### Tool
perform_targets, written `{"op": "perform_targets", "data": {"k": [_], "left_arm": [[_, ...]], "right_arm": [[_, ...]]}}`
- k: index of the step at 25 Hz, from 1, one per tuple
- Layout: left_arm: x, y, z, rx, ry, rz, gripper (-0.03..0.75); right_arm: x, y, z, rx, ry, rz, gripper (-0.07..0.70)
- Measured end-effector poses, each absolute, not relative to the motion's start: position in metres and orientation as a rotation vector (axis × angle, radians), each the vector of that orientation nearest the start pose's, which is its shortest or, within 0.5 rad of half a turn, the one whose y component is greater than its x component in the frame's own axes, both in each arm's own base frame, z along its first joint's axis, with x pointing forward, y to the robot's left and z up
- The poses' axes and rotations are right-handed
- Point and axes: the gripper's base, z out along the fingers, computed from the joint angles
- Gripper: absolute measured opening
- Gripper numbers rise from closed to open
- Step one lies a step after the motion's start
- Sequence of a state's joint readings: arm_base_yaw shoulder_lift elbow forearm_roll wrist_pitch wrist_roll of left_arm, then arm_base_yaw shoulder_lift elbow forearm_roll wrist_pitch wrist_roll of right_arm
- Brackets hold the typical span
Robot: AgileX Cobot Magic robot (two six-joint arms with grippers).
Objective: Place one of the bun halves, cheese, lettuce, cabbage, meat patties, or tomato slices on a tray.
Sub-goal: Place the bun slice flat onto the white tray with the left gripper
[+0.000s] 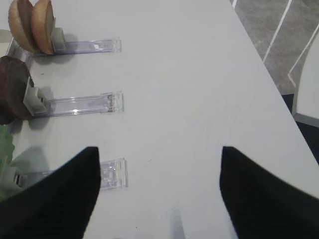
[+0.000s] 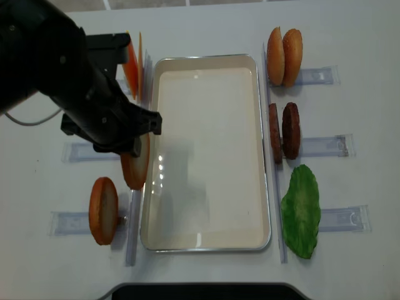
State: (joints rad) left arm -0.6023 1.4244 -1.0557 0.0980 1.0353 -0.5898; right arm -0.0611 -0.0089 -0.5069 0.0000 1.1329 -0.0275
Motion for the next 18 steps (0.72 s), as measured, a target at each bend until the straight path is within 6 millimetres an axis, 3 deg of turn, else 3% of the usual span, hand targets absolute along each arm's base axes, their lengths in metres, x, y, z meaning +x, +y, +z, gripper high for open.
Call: {"op": "perform_targets", "data": {"k": [6, 12, 18], "left_arm": [[0.241, -0.16, 0.255, 0.163, 2.828, -0.173, 0.135], [0.267, -0.205, 0.217, 0.264, 2.726, -0.593, 0.134], [0.279, -0.212, 0.195, 0.29, 2.725, -0.678, 0.134]], "right_arm": [[-0.01, 0.001, 0.273, 0.035, 2.101, -0.053, 0.482], [-0.01, 0.001, 0.273, 0.035, 2.101, -0.053, 0.482], [-0.01, 0.001, 0.273, 0.035, 2.101, -0.053, 0.482]]}}
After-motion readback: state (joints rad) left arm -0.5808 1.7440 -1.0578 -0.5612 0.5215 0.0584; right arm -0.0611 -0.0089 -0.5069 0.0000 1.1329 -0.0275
